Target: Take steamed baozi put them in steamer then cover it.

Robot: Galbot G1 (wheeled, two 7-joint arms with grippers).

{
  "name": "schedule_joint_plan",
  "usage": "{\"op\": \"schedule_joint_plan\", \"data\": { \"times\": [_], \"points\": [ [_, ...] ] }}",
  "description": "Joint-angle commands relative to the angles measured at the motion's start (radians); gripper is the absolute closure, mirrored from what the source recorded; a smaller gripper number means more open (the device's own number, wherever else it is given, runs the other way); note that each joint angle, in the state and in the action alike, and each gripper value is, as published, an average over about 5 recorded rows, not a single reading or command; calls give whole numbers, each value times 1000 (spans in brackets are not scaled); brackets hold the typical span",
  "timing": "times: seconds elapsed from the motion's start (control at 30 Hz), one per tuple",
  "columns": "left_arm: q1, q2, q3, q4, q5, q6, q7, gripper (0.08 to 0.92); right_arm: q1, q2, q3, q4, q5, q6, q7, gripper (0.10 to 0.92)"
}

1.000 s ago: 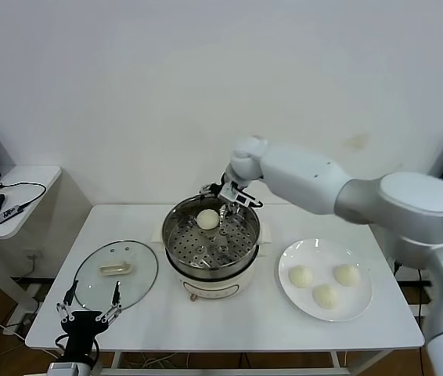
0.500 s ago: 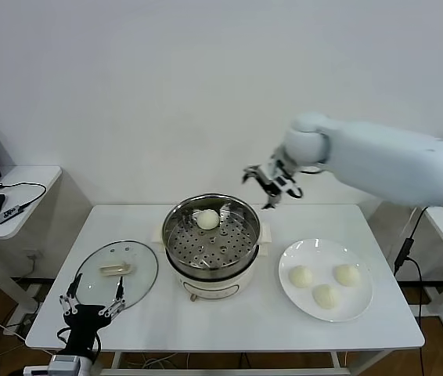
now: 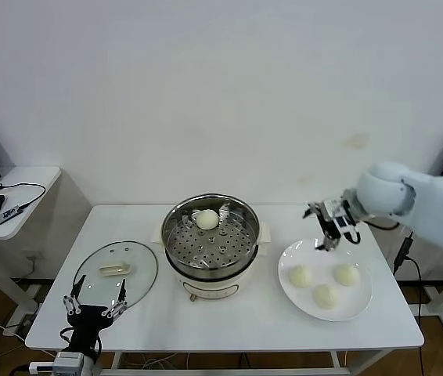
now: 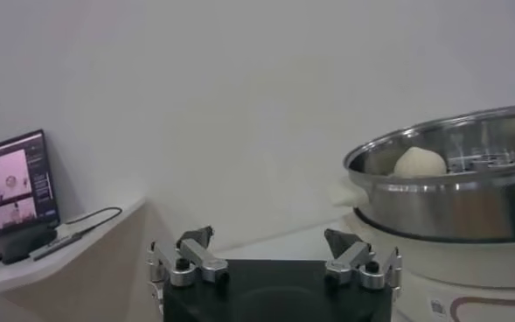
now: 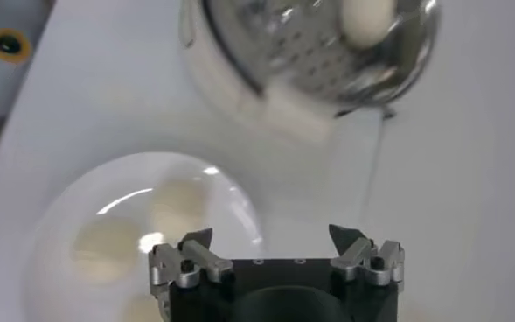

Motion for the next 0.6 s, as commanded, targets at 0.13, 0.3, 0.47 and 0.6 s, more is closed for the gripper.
{"op": "schedule_joint_plan", "data": {
  "times": [0.13,0.3,0.47,0.6],
  "points": [
    [5,-6,-4,10,3,5,0,177,-318,-50,140,-29,-64,-69,17,203],
    [6,-8,-9,11,7,6,0,177,-426,12,221,-125,-105,-61,23,203],
    [7,-10,-11,13,15,7,1,177,-470,78,258,-210,-113,-29,28,203],
    [7,-12,-13,18,20,7,2,177,-487,138,280,-279,-113,-8,28,203]
  ]
}}
